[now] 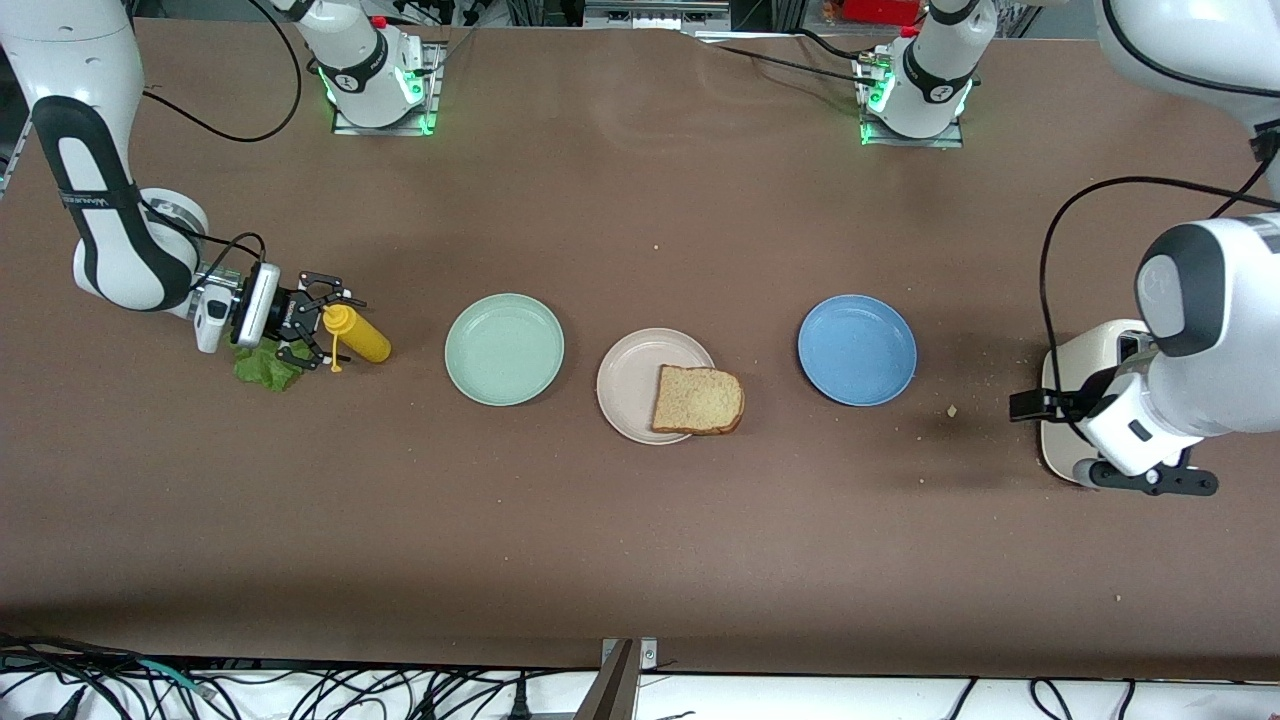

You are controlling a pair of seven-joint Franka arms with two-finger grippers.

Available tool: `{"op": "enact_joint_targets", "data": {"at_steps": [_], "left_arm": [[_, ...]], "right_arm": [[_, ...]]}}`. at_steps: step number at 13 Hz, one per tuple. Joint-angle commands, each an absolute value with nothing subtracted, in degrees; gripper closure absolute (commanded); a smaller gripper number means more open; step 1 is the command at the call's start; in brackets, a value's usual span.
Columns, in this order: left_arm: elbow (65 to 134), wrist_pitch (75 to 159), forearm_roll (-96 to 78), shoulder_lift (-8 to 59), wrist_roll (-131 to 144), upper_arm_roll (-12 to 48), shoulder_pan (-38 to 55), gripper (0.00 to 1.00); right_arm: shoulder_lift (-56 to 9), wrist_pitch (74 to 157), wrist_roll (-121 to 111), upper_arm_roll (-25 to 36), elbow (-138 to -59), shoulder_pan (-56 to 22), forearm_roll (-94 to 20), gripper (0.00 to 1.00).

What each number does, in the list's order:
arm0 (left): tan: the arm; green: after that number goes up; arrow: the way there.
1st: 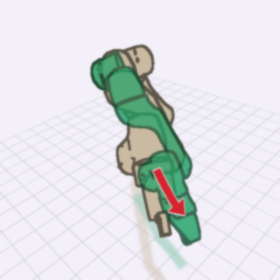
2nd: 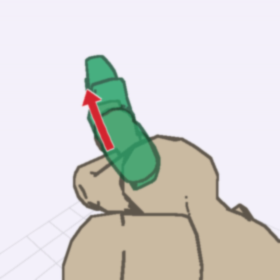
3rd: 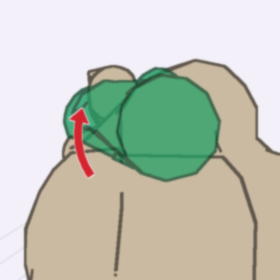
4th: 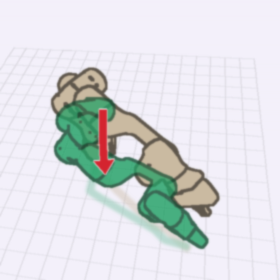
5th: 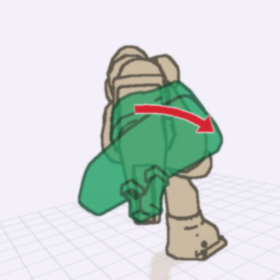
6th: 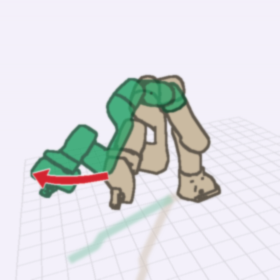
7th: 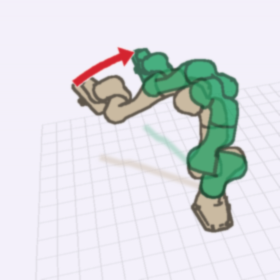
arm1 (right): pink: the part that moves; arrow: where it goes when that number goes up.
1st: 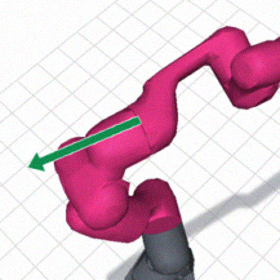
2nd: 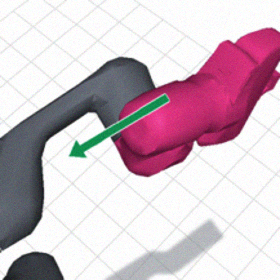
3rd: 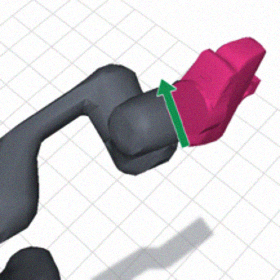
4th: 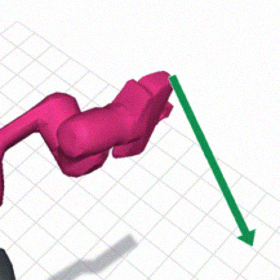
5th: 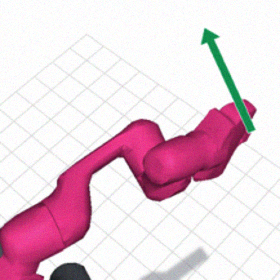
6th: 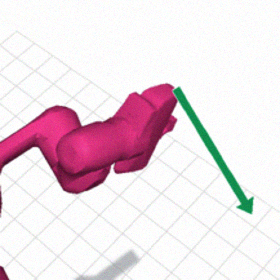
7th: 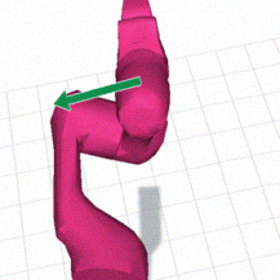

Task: Make sandwich in beige plate with both arms
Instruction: 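Grasp and lift the mustard bottle with the right gripper while the left gripper withdraws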

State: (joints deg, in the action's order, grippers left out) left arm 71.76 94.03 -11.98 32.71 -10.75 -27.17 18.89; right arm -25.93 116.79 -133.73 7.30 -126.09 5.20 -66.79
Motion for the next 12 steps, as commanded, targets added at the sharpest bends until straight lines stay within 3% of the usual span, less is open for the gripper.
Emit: {"op": "enact_joint_targets", "data": {"at_steps": [1, 3, 4, 5, 6, 12], "left_arm": [[71.7, 91.8, -6.9, 27.6, -11.3, -19.7, 12.8, 0.0], [74.9, 91.8, -2.1, 22.8, -10.3, -16.5, 11.8, 0.0], [77.5, 91.8, -1.8, 19.6, -10.0, -14.7, 10.6, 0.0], [78.4, 91.8, -1.8, 17.7, -9.9, -12.0, 8.2, 0.0], [79.2, 91.6, -1.8, 15.8, -9.8, -9.6, 6.3, 0.0], [83.5, 91.7, -1.7, 7.3, -6.9, -9.1, 5.4, 0.0]], "right_arm": [[-26.3, 118.4, -136.2, 7.4, -126.1, 4.0, -70.1, 0.32], [-26.3, 119.3, -138.3, 7.4, -125.3, 3.7, -70.3, 0.72], [-26.3, 119.7, -138.4, 7.4, -124.5, 3.3, -70.3, 0.8], [-26.1, 120.4, -138.4, 7.4, -123.8, 2.4, -70.3, 0.95], [-25.6, 121.9, -138.3, 7.4, -123.3, 1.5, -70.2, 1.0], [-21.4, 137.8, -127.3, 7.5, -120.7, -11.9, -69.4, 1.0]]}}
